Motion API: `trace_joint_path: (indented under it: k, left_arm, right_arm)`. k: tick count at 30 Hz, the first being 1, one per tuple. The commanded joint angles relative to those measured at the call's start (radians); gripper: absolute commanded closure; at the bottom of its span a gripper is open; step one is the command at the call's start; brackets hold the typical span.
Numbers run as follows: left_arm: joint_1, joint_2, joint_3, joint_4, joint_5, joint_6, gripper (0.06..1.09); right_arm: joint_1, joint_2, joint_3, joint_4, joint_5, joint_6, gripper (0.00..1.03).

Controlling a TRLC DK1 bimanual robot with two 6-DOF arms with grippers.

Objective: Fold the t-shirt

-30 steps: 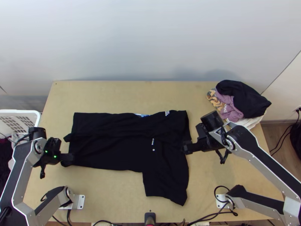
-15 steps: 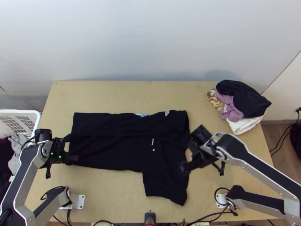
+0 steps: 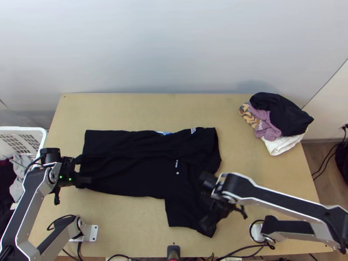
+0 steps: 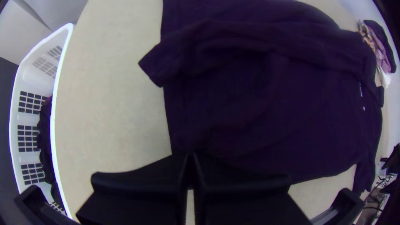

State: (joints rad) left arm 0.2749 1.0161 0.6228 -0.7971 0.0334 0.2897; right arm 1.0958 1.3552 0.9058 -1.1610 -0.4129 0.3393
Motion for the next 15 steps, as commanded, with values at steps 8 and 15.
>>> trace_joint_path:
  k: [8,15]
  left_arm:
    - [0.017,0.001,0.028,0.002,0.000,-0.015,1.04]
    - [0.017,0.022,0.032,0.006,0.000,-0.027,1.04]
  right_arm:
    - [0.118,0.145,-0.051,0.118,-0.006,-0.008,0.14]
    - [0.116,0.130,-0.079,0.204,-0.003,-0.006,0.80]
